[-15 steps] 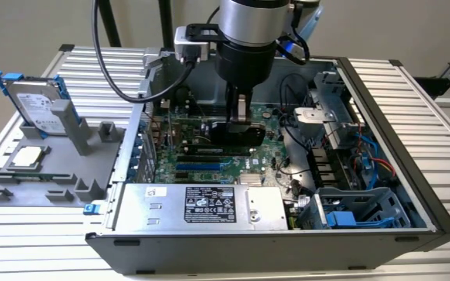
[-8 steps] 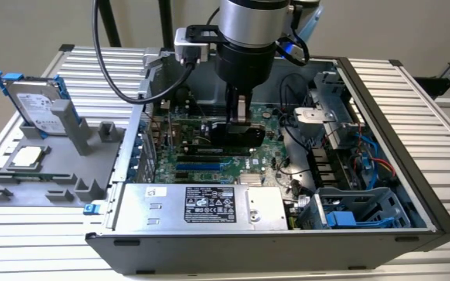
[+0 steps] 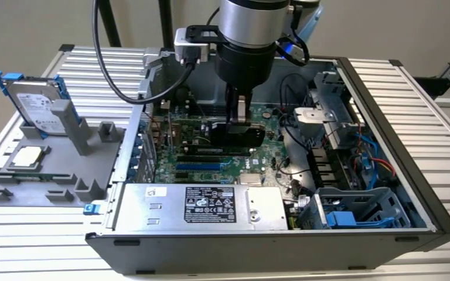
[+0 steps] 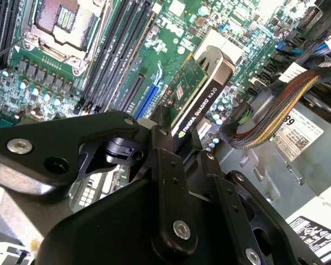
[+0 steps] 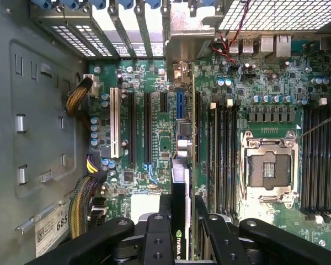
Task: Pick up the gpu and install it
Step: 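Insert the gpu into the slot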
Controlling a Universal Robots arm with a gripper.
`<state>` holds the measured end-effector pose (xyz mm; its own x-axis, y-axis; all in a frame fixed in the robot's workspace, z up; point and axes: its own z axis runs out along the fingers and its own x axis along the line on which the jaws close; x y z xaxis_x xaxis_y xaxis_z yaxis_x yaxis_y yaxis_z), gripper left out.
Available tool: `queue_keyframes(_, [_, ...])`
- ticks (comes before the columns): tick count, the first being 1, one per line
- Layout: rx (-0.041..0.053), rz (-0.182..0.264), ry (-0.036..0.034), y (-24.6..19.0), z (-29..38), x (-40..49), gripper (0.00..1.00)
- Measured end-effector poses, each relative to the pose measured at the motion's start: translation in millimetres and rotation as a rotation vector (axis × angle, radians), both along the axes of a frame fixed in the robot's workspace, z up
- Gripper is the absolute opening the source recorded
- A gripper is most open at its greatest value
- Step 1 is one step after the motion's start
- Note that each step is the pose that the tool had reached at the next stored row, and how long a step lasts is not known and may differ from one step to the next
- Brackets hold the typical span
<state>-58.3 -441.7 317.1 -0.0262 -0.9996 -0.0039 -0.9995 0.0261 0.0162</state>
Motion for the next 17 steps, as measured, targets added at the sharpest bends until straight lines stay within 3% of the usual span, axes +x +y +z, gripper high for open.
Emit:
queue_keyframes(5, [0.0005,0.000,-0.0003,0.0,-1.7,0.0,0.00])
queue_keyframes(17, [0.0000,0.000,0.0013,0.1,-20.4,-1.8,0.00])
